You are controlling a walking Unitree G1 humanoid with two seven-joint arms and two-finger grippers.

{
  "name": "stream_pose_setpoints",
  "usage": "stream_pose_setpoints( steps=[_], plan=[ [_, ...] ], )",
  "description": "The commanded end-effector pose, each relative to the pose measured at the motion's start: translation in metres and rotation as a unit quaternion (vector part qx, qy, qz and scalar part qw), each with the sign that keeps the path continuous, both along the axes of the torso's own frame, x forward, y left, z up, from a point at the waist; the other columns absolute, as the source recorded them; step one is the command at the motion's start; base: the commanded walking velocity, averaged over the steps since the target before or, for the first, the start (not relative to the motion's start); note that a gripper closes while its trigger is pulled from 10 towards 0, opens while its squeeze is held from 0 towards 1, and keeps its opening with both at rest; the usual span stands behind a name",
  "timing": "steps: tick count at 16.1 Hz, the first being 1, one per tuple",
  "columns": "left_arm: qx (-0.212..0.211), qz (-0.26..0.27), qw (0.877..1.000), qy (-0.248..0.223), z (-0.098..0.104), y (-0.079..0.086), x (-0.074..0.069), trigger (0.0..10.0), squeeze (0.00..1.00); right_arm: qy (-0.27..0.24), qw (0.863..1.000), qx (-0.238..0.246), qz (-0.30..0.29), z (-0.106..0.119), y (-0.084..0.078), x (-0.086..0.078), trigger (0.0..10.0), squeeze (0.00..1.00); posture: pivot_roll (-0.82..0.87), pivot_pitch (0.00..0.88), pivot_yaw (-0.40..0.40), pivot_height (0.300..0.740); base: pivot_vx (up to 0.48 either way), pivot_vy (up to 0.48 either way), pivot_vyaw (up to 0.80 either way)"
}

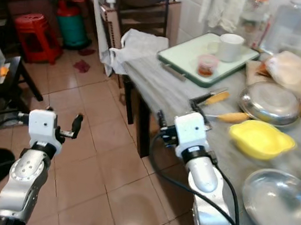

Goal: Setting the table

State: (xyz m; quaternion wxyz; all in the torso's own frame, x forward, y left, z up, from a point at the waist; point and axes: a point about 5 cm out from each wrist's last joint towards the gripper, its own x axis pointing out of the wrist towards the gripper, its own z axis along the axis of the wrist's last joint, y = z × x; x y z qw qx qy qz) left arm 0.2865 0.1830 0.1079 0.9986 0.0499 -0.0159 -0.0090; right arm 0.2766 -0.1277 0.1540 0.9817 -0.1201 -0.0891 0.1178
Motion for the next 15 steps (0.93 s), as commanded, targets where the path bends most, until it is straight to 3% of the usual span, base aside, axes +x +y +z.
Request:
stream_pose_setpoints(
  steps=[1,4,6,8,13,15],
  plan=[
    [0.006,0.012,1.000,0.008,-0.003,0.009,-0.002,10.0,0.00,0.005,1.000,0.015,-0.001,0.000,0.006,0.004,10.0,0.00,-0.03,0.061,0.050,0.740,0.000,0.480,0.00],
    [0.005,0.014,1.000,0.012,-0.006,0.007,-0.001,10.0,0.00,0.041,0.997,0.051,-0.027,-0.014,0.000,0.010,10.0,0.00,-0.03,0.053,0.047,0.740,0.000,0.480,0.00],
    [0.004,0.017,1.000,0.014,-0.008,0.007,-0.001,10.0,0.00,0.022,0.998,0.036,-0.041,-0.015,-0.005,0.013,10.0,0.00,-0.03,0.053,0.047,0.740,0.000,0.480,0.00],
    [0.002,0.023,0.999,0.024,-0.012,0.008,-0.001,10.0,0.00,0.074,0.995,0.028,-0.054,-0.030,-0.008,0.014,10.0,0.00,-0.03,0.042,0.040,0.740,0.000,0.480,0.00],
    [0.000,0.035,0.998,0.052,-0.029,0.012,-0.002,10.0,0.00,0.092,0.994,0.029,-0.044,-0.051,-0.010,0.019,10.0,0.00,-0.01,0.026,0.028,0.740,0.000,0.453,0.00],
    [0.009,0.037,0.997,0.064,-0.039,0.013,-0.005,10.0,0.00,0.108,0.993,0.031,-0.044,-0.061,-0.011,0.020,10.0,0.00,-0.01,0.019,0.027,0.740,0.000,0.000,0.00]
  ],
)
